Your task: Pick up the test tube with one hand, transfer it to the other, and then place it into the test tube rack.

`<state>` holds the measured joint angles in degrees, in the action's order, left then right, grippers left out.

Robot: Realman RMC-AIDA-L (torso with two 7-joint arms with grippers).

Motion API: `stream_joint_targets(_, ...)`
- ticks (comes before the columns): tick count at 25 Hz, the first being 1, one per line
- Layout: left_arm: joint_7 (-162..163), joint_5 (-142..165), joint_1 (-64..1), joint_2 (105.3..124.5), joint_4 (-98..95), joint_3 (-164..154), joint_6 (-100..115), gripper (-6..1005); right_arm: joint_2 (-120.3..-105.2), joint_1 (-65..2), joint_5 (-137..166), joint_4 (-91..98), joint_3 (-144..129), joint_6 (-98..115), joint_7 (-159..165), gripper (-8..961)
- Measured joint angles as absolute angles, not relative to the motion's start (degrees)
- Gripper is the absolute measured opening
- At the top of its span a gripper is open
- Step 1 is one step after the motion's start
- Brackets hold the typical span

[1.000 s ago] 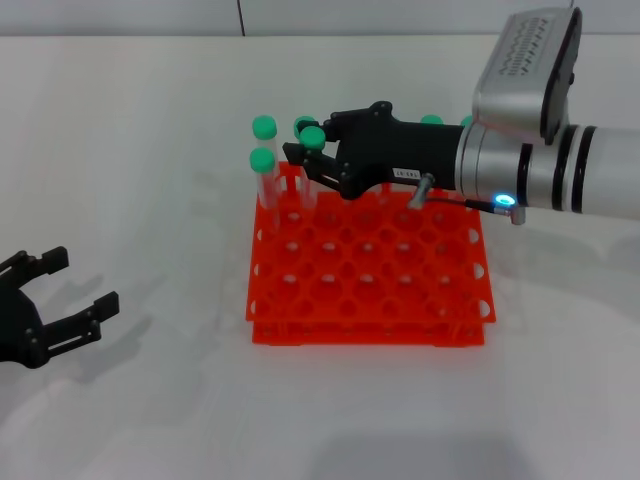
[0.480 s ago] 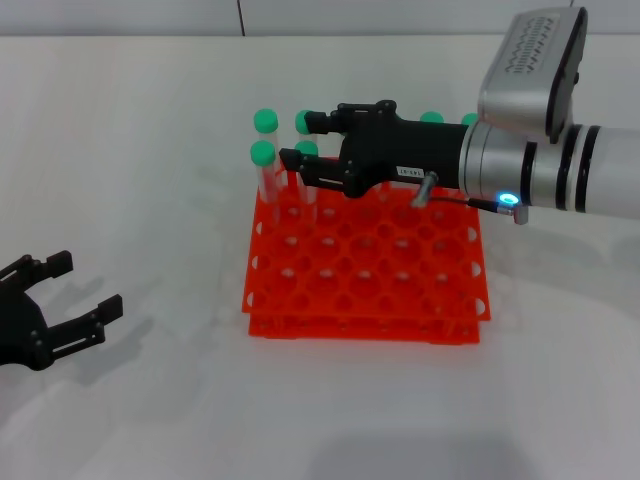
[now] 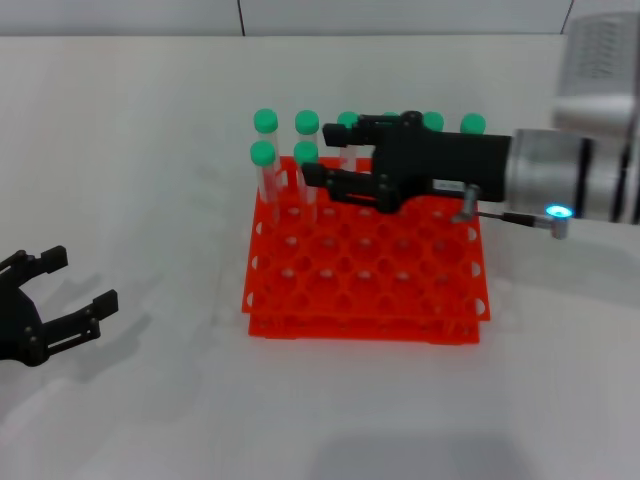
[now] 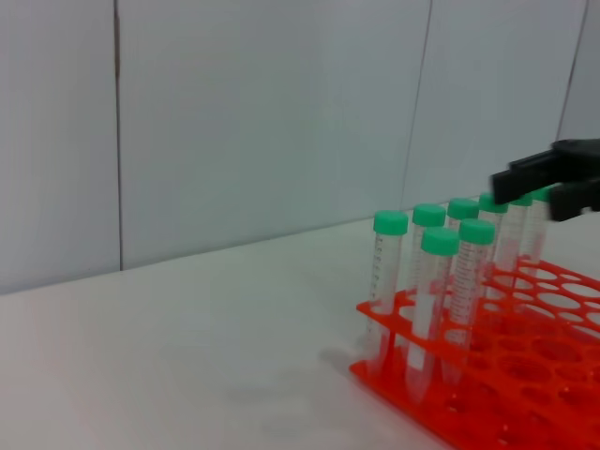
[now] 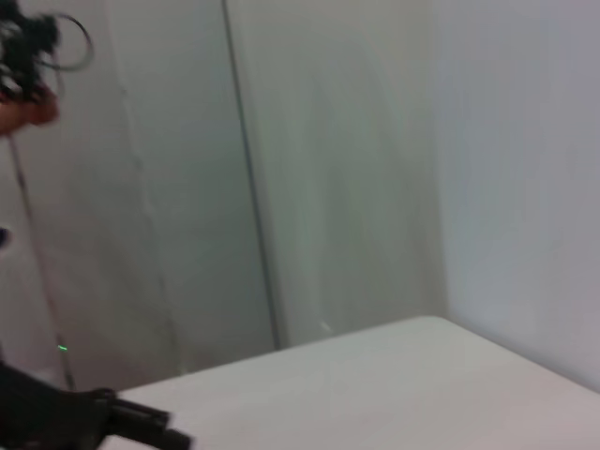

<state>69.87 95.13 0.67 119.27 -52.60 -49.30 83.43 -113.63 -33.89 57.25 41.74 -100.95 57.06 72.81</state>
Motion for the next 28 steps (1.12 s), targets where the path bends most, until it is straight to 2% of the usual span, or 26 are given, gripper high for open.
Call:
stream_joint_targets(12,69.9,95.0,-1.1,119.17,-52.5,-49.0,85.6,879,-113.25,-26.7,80.0,41.3,-75.9,81.6,72.5,567)
stream_joint_targets(21,72.3,98.3,-3.5,117.87,-52.2,-48.9,90.8,879,-112.7,-26.1,84.2,37.8,-73.9,82.7,72.4,583)
stream_joint_targets(26,74.3,100.1,-6.0,116.35,-50.7,-48.7,93.3,879,-112.63,-26.1,85.6,37.0,-73.8,82.7,71.8,736)
stream_joint_targets(28,74.6,100.7,-6.6,116.14,-50.3,-48.5,93.6,879,-112.69,-26.0,86.4,37.0,-73.8,82.4,71.8,735)
